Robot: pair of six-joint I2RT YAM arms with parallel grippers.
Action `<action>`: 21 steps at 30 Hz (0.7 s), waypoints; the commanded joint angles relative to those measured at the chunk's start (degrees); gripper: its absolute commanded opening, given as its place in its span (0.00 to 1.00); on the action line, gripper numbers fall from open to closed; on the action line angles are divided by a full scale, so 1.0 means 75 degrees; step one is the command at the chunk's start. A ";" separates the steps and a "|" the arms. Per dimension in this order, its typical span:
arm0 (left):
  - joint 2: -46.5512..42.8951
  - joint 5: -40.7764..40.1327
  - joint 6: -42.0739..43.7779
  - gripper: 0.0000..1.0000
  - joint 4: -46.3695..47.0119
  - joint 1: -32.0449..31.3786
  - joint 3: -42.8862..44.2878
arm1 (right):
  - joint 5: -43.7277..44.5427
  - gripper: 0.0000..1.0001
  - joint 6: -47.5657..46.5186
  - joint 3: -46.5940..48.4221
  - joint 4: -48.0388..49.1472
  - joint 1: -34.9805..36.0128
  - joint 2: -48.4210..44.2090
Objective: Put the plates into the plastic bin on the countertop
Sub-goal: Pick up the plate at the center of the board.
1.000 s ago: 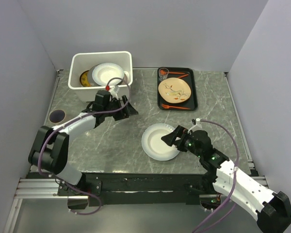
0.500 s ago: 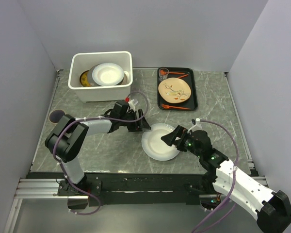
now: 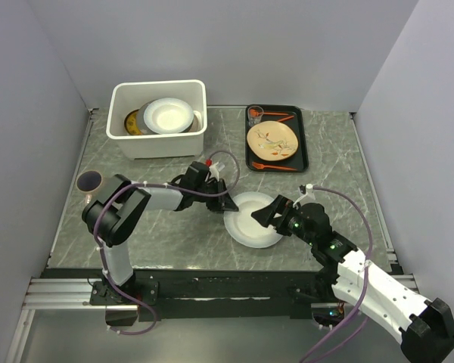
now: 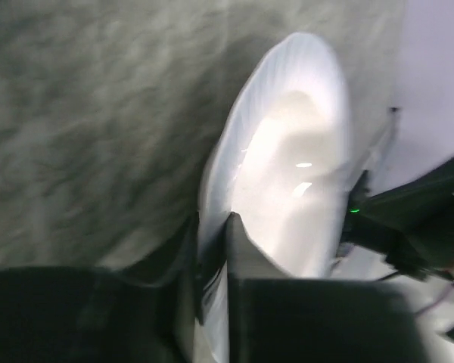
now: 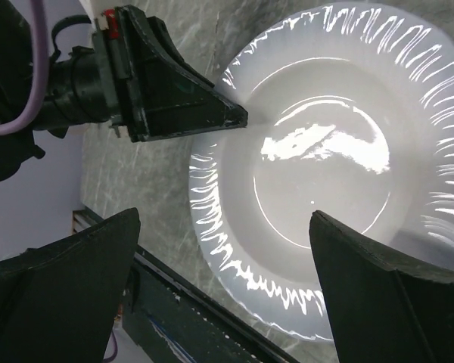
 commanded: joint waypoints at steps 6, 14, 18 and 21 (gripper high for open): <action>-0.0108 -0.0141 0.0072 0.01 0.0041 -0.0021 0.0096 | 0.0024 1.00 0.0018 -0.0049 0.0217 0.0020 -0.0101; -0.0307 -0.0270 0.0142 0.01 -0.0135 -0.0021 0.0131 | 0.0024 1.00 0.0018 -0.0037 0.0194 0.0020 -0.0113; -0.0542 -0.0410 0.0154 0.01 -0.0264 0.0026 0.0119 | 0.0012 1.00 -0.0053 -0.0014 0.0194 0.0020 -0.0171; -0.0846 -0.0271 0.0072 0.01 -0.0101 0.0177 0.0003 | 0.0012 1.00 -0.0076 -0.0014 0.0194 0.0020 -0.0241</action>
